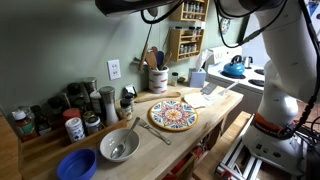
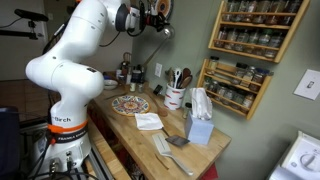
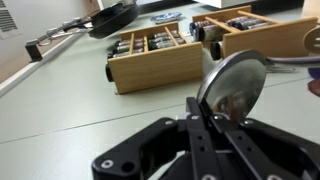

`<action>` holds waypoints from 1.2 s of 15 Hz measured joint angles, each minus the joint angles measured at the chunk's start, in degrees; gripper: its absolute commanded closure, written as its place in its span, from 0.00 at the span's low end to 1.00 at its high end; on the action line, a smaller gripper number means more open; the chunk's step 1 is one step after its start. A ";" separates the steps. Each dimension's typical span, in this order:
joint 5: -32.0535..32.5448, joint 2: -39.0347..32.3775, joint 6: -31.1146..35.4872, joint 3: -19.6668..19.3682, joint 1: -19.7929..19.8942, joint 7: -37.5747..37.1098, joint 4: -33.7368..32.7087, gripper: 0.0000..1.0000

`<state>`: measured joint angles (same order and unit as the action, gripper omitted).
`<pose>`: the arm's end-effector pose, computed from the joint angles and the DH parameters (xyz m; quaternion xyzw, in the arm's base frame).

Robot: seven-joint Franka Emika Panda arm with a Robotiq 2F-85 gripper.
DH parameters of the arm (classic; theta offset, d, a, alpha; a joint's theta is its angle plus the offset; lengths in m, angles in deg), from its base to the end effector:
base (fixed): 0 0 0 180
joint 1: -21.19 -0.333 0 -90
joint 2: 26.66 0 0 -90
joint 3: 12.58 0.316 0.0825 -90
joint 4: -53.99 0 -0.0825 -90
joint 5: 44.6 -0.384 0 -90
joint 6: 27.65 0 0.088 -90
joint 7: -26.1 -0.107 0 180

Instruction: Put the big soup ladle on the yellow chopping board

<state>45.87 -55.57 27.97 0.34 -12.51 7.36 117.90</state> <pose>0.5597 0.3195 0.6238 0.7281 -0.0193 0.1444 0.6698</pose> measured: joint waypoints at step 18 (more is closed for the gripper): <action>-37.23 32.75 31.38 2.23 16.27 -20.51 49.77 0.99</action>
<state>8.64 -22.82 59.35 2.57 3.76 -13.15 167.67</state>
